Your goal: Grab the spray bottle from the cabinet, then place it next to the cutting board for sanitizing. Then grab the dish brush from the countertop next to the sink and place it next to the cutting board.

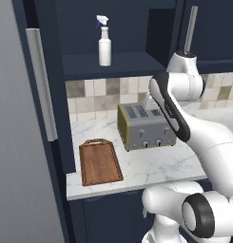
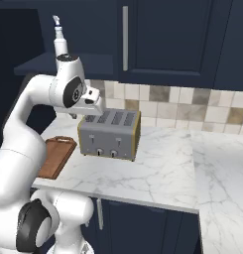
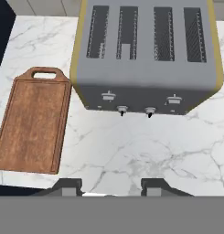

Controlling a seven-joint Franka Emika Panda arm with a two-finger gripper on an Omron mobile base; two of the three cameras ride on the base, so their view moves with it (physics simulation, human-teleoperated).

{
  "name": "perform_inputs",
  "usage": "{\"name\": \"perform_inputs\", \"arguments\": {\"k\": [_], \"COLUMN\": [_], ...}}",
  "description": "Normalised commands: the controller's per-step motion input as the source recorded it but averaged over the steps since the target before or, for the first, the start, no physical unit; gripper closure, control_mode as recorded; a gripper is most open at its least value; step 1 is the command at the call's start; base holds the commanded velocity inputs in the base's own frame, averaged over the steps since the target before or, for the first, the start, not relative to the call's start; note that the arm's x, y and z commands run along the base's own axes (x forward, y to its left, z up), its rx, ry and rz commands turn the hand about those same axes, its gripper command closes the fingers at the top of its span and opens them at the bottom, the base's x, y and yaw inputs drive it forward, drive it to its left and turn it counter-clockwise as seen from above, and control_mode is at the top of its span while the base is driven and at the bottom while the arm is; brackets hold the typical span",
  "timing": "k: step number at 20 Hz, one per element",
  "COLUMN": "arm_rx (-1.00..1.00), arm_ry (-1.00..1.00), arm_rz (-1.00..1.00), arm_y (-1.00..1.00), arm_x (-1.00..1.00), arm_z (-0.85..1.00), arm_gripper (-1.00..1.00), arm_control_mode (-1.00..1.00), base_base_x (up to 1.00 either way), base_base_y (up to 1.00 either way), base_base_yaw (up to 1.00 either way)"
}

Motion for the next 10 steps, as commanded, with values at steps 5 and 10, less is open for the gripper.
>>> {"name": "perform_inputs", "arguments": {"k": [5,10], "arm_rx": [0.0,0.08], "arm_ry": [-0.1,-0.52], "arm_rz": [0.0,0.08], "arm_y": [0.01,0.01], "arm_x": [-0.46,-0.62], "arm_z": [0.0,0.53], "arm_gripper": [-1.0,-1.0], "arm_control_mode": [-1.0,-1.0], "base_base_x": [0.0,0.0], "base_base_y": [0.0,0.0], "base_base_yaw": [0.0,0.0]}}
